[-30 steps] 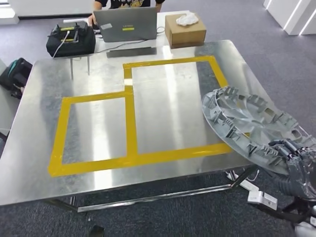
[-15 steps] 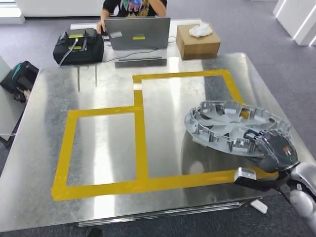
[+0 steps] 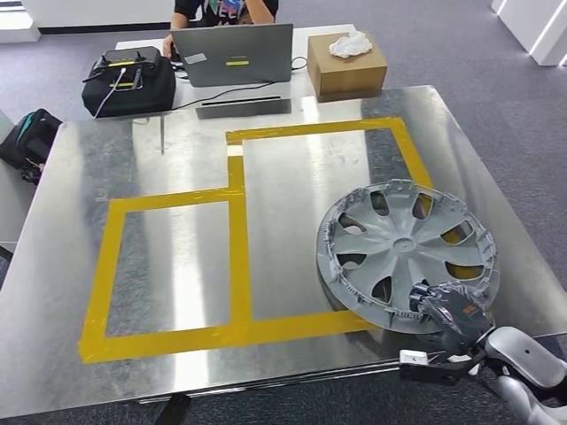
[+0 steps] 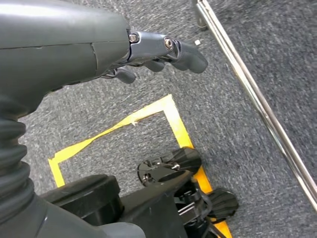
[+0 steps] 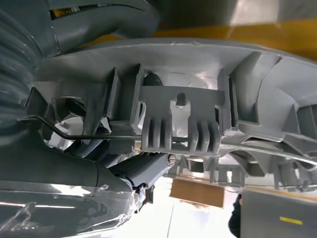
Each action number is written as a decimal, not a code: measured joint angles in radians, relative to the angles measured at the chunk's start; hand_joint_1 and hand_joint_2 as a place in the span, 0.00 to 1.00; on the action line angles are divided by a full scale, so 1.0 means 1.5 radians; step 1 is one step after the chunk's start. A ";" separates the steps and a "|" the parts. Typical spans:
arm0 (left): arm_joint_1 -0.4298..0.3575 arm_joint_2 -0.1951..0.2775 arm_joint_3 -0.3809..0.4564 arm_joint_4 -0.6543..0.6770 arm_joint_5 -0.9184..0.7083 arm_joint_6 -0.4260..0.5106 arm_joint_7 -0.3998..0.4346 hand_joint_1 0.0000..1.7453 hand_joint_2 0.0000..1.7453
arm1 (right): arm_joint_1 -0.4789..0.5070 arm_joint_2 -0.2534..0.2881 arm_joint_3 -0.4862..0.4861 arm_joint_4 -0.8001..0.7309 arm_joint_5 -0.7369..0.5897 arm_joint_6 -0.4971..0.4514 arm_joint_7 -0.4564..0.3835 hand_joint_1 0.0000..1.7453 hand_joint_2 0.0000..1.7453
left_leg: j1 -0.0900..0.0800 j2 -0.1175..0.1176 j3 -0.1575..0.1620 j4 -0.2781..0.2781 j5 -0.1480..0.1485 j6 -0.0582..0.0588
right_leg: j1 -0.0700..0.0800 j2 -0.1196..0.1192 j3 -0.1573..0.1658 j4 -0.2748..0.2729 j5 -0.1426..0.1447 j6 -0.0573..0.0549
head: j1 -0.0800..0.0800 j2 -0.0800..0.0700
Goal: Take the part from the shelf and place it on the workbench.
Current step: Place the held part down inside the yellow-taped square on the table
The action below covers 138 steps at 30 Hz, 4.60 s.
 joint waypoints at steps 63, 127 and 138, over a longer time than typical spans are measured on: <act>-0.024 0.005 -0.152 0.000 -0.043 -0.037 0.026 0.00 1.00 | -0.180 0.126 0.008 0.382 0.108 -0.327 -0.048 1.00 1.00 | -0.003 0.005 0.011 0.000 0.003 -0.002 | -0.003 0.004 0.013 -0.003 0.006 0.001 | 0.000 0.000; -0.030 0.000 -0.231 -0.001 -0.021 -0.040 0.028 0.00 1.00 | -0.106 0.167 0.134 0.213 0.152 -0.325 -0.033 0.00 1.00 | -0.002 0.005 0.009 0.000 0.004 -0.003 | -0.002 0.005 0.011 -0.004 0.007 0.001 | 0.000 0.000; -0.030 0.001 -0.232 -0.001 -0.016 -0.030 0.032 0.00 0.00 | -0.098 0.167 0.129 0.211 0.146 -0.318 -0.028 0.00 1.00 | -0.002 0.005 0.009 0.000 0.004 -0.003 | -0.002 0.005 0.011 -0.004 0.007 0.001 | 0.000 0.000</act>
